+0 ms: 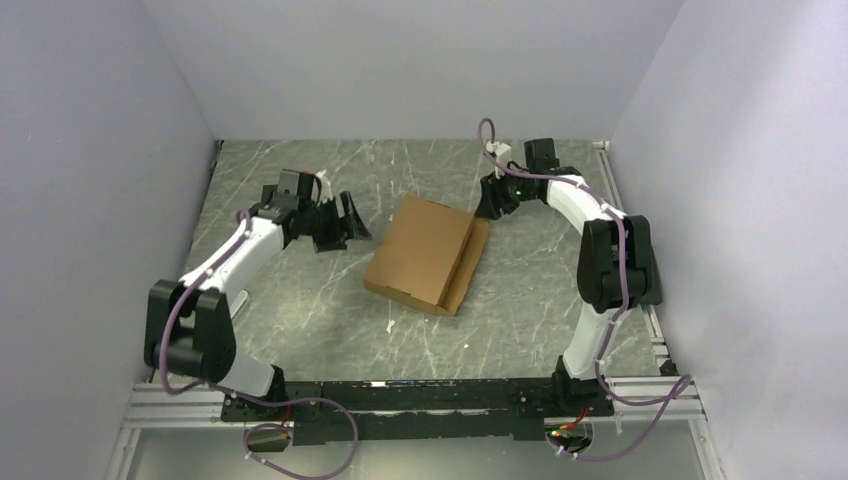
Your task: Fold the paper box
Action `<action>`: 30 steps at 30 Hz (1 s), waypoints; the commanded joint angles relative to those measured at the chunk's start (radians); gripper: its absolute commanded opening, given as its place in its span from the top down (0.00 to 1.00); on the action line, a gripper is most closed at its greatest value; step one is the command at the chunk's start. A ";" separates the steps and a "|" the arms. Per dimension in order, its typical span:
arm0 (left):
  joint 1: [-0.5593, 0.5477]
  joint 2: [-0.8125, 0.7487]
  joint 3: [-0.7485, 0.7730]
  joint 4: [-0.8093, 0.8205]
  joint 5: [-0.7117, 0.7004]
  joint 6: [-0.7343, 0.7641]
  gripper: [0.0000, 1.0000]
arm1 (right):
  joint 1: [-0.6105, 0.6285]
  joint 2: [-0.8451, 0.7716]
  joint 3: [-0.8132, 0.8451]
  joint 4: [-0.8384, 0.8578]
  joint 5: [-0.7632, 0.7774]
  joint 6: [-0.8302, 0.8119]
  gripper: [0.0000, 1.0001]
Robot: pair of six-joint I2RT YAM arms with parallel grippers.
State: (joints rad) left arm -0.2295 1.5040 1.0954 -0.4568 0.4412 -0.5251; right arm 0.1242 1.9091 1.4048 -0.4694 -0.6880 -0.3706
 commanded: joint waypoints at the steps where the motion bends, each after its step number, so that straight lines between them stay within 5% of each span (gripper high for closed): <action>1: 0.001 -0.148 -0.129 -0.100 -0.054 -0.060 0.27 | -0.006 -0.095 0.016 0.021 0.013 -0.007 0.47; 6: 0.001 -0.251 -0.271 -0.109 -0.017 -0.121 0.55 | 0.031 -0.068 0.090 0.012 0.019 0.014 0.53; 12: -0.012 -0.286 -0.394 -0.018 0.049 -0.190 0.69 | 0.108 0.021 0.221 0.010 0.113 0.036 0.75; 18: -0.088 -0.199 -0.428 0.082 0.050 -0.234 0.74 | 0.140 0.172 0.372 -0.065 0.213 0.015 0.88; 30: -0.101 0.004 -0.354 0.162 0.000 -0.213 0.75 | 0.167 0.226 0.362 -0.119 0.246 -0.077 0.89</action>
State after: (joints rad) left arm -0.3290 1.4612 0.6804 -0.3431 0.4648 -0.7456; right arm 0.2836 2.1677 1.7573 -0.5701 -0.4484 -0.4053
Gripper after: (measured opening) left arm 0.253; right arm 0.108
